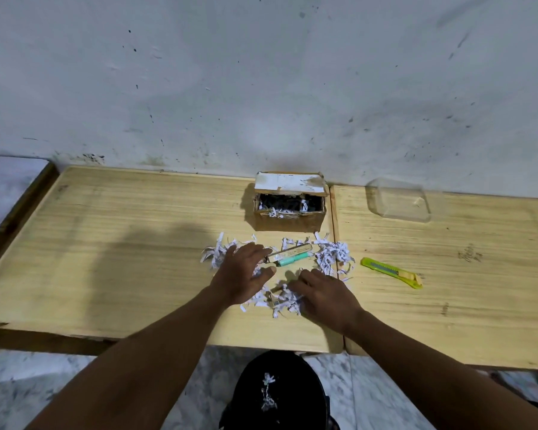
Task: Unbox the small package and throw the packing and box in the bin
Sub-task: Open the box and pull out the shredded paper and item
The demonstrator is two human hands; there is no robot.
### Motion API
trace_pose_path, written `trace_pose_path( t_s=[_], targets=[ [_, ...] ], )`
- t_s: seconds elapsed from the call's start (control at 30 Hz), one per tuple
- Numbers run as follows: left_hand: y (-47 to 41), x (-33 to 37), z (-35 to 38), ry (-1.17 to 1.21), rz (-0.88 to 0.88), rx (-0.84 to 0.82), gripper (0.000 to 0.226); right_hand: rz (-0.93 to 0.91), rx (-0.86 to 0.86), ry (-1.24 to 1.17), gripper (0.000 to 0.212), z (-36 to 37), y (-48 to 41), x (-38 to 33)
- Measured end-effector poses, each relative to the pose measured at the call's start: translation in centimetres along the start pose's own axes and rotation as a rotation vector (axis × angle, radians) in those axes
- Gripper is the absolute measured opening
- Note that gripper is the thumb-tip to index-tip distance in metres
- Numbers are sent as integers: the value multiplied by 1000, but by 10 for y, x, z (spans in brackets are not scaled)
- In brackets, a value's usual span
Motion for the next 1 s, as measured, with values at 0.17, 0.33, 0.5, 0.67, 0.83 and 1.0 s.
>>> trace_pose_path(
  t_s=[0.17,0.33,0.5,0.67,0.83,1.0],
  targets=[
    [8,-12,5,-51,-64,-69,73,10,-75,-58,41,10,16,0],
    [16,-19,12,-90,-90,-124,75,2,-102,-49,31,5,19,2],
    [17,-18,14,-85,-80,-148,66,75,-21,7,26,0,15,16],
    [17,-20,16,-169,-22,-221,76,181,32,55,31,-10,1,35],
    [12,-18,10,-128,-52,-148,58,105,103,-49,31,-19,-20,29],
    [10,-14,8,-88,-79,-134,71,38,17,-152,48,-11,-38,15]
  ],
)
Point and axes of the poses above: each hand's wrist, its own y-axis away from the middle knuckle, its own z-axis out of the palm, x = y × z, the point moved 10 cm from there along -y, towards the middle knuckle, and after that the axes turned 15 degrees about x, right-handed, at the moved point
